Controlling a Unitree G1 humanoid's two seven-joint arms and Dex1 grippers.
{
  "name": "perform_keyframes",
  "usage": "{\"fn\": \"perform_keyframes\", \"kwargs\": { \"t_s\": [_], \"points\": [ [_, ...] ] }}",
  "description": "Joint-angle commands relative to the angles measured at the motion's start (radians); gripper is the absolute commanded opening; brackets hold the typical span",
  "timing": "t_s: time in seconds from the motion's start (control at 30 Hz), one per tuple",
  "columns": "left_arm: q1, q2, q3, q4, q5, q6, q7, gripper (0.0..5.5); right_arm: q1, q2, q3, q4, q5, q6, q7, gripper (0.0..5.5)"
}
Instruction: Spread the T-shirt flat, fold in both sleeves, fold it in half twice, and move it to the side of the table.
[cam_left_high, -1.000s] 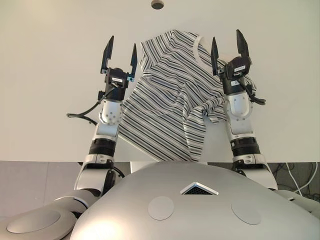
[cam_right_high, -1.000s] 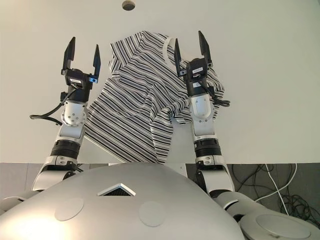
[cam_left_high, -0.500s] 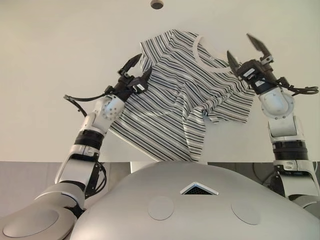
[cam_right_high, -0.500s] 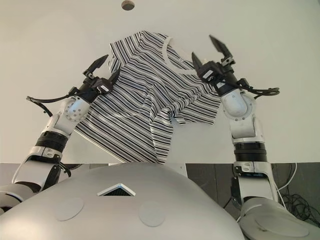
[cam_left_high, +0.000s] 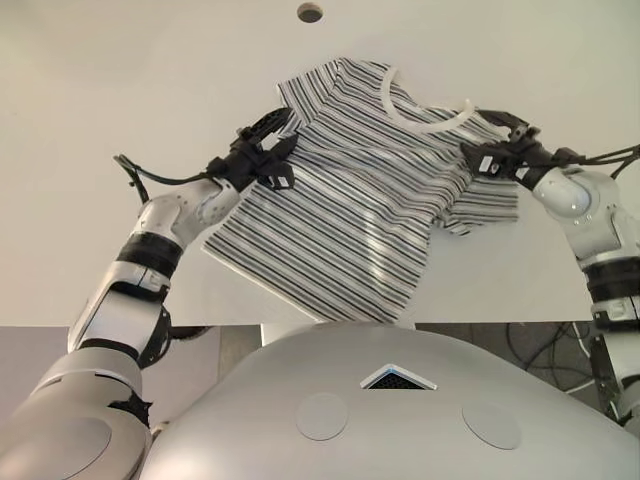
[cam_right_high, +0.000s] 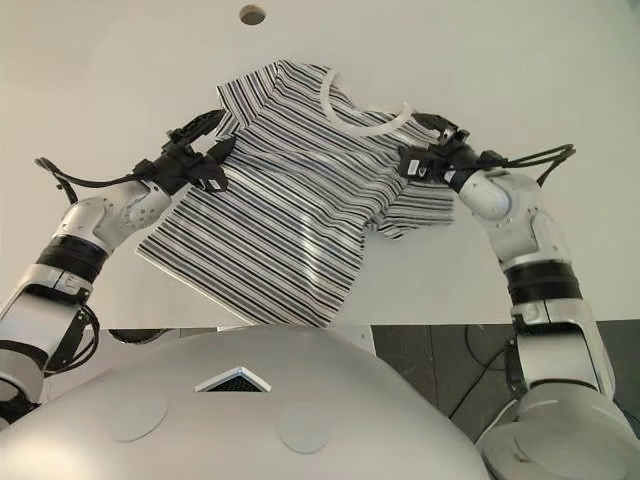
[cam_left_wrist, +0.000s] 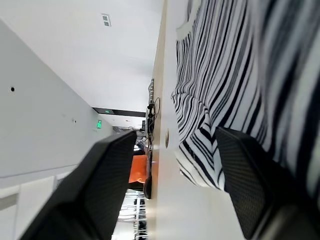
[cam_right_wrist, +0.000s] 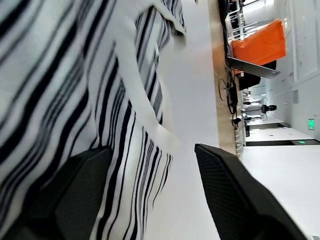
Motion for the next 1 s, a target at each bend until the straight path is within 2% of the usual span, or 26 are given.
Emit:
{"fn": "perform_keyframes", "kwargs": {
  "t_s": [0.03, 0.2, 0.37, 0.43, 0.53, 0.63, 0.77, 0.87, 1.0],
  "points": [
    [-0.015, 0.021, -0.062, 0.208, 0.059, 0.072, 0.021, 2.93, -0.181, 0.067, 0.123, 0.263, -0.108, -0.026, -0.05, 3.15],
    [-0.083, -0.007, -0.063, 0.311, -0.001, 0.082, 0.073, 2.93, -0.398, 0.173, 0.244, 0.578, -0.19, -0.05, -0.154, 3.15],
    [-0.115, -0.028, 0.013, 0.309, -0.151, 0.065, 0.038, 2.93, -0.574, 0.27, 0.297, 0.777, -0.205, -0.007, -0.261, 3.15],
    [-0.1, -0.037, 0.046, 0.261, -0.233, 0.04, -0.013, 2.93, -0.612, 0.287, 0.295, 0.806, -0.194, -0.01, -0.291, 3.15],
    [-0.04, -0.045, 0.08, 0.133, -0.362, -0.003, -0.122, 2.93, -0.607, 0.259, 0.207, 0.777, -0.081, -0.106, -0.264, 3.15],
    [0.055, -0.044, 0.116, -0.033, -0.492, 0.008, -0.248, 2.93, -0.455, 0.152, 0.048, 0.542, 0.165, -0.247, -0.135, 3.15],
    [0.15, -0.03, 0.169, -0.175, -0.56, 0.062, -0.317, 2.93, -0.037, 0.008, -0.082, -0.135, 0.436, -0.136, 0.038, 3.15],
    [0.185, -0.027, 0.238, -0.306, -0.62, 0.07, -0.314, 2.93, 0.241, -0.064, -0.05, -0.53, 0.683, -0.029, 0.164, 3.15],
    [0.188, -0.076, 0.317, -0.478, -0.766, 0.06, -0.315, 2.93, 0.396, -0.141, 0.072, -0.7, 0.809, 0.065, 0.372, 3.15]
  ]
}}
